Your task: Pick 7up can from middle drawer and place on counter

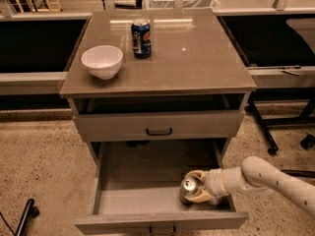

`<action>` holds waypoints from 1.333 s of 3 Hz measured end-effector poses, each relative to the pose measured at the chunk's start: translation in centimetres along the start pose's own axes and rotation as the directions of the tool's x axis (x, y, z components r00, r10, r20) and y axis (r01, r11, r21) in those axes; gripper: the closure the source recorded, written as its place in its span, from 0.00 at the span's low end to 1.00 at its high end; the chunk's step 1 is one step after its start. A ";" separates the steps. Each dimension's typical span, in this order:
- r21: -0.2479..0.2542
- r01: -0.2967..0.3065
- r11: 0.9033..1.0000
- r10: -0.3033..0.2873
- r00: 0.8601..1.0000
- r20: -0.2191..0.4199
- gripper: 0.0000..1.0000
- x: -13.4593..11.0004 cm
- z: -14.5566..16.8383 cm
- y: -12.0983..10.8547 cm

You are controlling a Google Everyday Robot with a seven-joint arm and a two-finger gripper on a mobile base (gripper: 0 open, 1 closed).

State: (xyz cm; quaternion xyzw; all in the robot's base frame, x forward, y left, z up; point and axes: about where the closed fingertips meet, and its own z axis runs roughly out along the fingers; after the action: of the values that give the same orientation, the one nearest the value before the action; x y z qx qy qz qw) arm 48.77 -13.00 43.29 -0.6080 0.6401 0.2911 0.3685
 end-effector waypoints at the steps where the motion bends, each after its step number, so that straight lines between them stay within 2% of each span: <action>1: 0.004 -0.023 1.000 0.023 0.999 0.025 0.83 -0.3 0.2 0.2; 2: 0.026 0.019 0.999 -0.021 0.998 0.067 1.00 -4.0 -1.5 0.4; 3: 0.060 0.109 0.992 -0.118 0.979 0.169 1.00 -10.9 -5.7 2.0; 4: 0.094 0.184 0.978 -0.197 0.970 0.144 1.00 -17.9 -11.1 3.1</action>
Offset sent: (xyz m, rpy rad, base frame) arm -0.0103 0.0145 0.0931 0.1043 -0.1059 -0.0002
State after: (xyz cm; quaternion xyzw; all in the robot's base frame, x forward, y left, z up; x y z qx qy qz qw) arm 44.23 -11.69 64.02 -0.6274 0.5597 0.2743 0.4667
